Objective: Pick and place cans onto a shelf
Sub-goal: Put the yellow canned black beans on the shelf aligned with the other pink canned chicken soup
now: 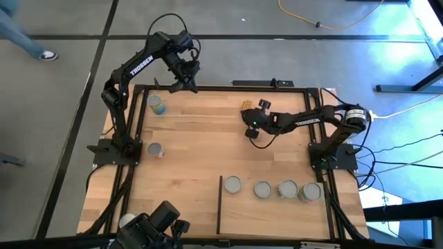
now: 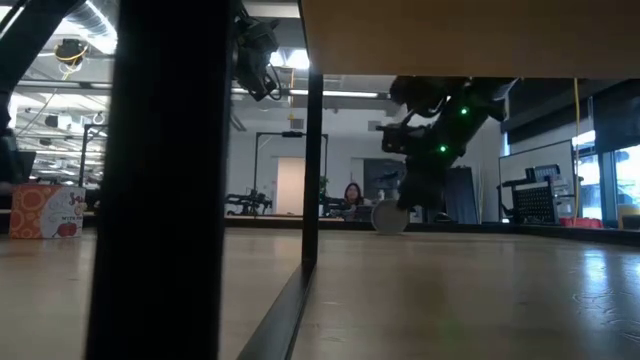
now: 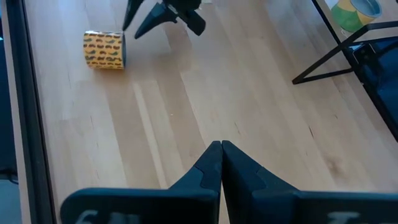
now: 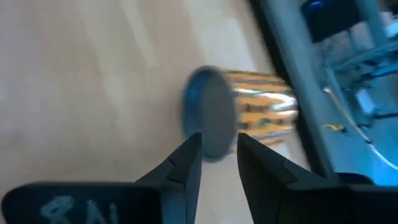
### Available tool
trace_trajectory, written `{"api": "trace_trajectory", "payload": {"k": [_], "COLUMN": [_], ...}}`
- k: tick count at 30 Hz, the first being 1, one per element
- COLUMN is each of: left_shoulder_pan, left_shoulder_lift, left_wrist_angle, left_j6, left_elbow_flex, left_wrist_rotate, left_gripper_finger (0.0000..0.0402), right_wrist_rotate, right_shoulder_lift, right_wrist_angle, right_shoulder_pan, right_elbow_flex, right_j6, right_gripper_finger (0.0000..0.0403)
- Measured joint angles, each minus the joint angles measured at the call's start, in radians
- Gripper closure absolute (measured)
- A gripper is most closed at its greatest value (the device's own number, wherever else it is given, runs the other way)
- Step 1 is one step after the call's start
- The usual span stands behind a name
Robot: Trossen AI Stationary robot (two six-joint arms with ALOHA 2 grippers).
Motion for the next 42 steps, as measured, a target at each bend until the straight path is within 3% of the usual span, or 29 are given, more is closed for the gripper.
{"api": "trace_trajectory", "payload": {"k": [5,13,18,22,30,37,42], "left_shoulder_pan": [0.000,0.000,0.000,0.000,0.000,0.000,0.000], "left_shoulder_lift": [0.000,0.000,0.000,0.000,0.000,0.000,0.000], "left_wrist_angle": [0.000,0.000,0.000,0.000,0.000,0.000,0.000], "left_j6": [0.000,0.000,0.003,0.003,0.001,0.001,0.001], "left_elbow_flex": [0.000,0.000,0.000,0.000,0.000,0.000,0.000], "left_wrist_rotate": [0.000,-0.002,-0.003,-0.003,-0.005,-0.005,-0.005], "left_gripper_finger": [0.0401,0.0401,0.0401,0.0401,0.0401,0.0401,0.0401], "right_wrist_rotate": [0.046,0.037,-0.113,-0.085,-0.142,-0.144,-0.144], "right_shoulder_lift": [-0.010,-0.010,-0.009,0.017,0.070,0.105,0.150], "right_wrist_angle": [0.065,0.072,0.106,0.131,0.288,0.299,0.414], "right_shoulder_pan": [0.000,-0.001,-0.023,-0.046,-0.067,-0.067,-0.067], "right_elbow_flex": [0.001,0.001,0.001,0.000,0.001,0.003,0.004], "right_j6": [0.000,0.000,0.006,0.005,0.002,0.001,0.001], "right_gripper_finger": [0.0299,0.0299,0.0299,0.0299,0.0299,0.0299,0.0299]}}
